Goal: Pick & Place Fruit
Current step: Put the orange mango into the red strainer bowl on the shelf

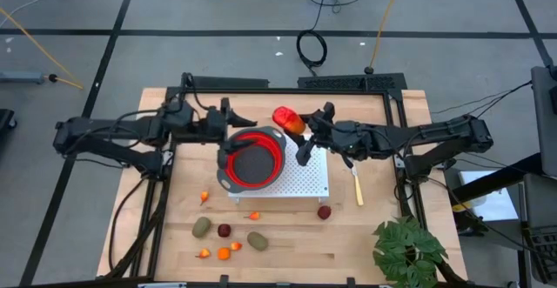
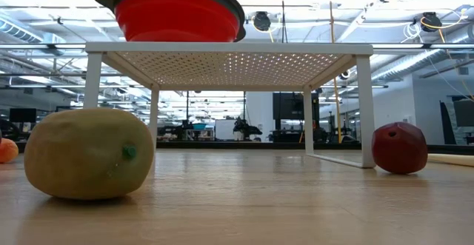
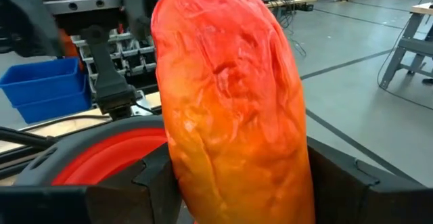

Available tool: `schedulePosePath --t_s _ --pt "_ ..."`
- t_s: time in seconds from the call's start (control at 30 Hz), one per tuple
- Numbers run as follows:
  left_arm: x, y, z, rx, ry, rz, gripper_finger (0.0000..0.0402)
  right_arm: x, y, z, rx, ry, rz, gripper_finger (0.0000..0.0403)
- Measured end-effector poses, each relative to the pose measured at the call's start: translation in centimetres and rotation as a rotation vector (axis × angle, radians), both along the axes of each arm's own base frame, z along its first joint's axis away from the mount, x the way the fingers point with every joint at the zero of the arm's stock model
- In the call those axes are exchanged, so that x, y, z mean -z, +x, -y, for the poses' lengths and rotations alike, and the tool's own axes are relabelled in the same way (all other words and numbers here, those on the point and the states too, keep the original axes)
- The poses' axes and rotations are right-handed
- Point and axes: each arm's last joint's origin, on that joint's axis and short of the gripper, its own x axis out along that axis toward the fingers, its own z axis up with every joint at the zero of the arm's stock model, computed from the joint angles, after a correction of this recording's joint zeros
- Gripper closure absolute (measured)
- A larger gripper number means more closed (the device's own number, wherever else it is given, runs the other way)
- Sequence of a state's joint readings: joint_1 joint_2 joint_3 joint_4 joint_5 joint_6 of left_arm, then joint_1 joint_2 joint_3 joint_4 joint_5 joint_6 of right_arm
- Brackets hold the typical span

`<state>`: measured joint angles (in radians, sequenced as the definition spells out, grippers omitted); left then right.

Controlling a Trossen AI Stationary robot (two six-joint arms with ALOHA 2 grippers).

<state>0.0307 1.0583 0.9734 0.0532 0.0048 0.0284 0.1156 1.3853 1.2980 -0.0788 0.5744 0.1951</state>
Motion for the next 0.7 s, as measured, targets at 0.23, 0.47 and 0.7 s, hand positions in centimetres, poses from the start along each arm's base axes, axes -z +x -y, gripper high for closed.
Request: schedulePosePath --t_s 0.23,0.47,0.7 --pt "0.1 1.7 -0.1 -0.013 0.061 -0.024 0.0186 -0.3 -0.1 -1.8 -0.065 -0.014 0.029 0.0167" --pt "0.4 2.0 -0.1 -0.013 0.062 -0.035 0.0186 -0.6 -0.2 -2.8 -0.096 -0.015 0.052 0.0169" --pt "0.2 2.0 -0.1 -0.016 -0.012 -0.012 0.0186 -0.7 -0.2 -2.8 -0.097 -0.011 0.065 0.0169"
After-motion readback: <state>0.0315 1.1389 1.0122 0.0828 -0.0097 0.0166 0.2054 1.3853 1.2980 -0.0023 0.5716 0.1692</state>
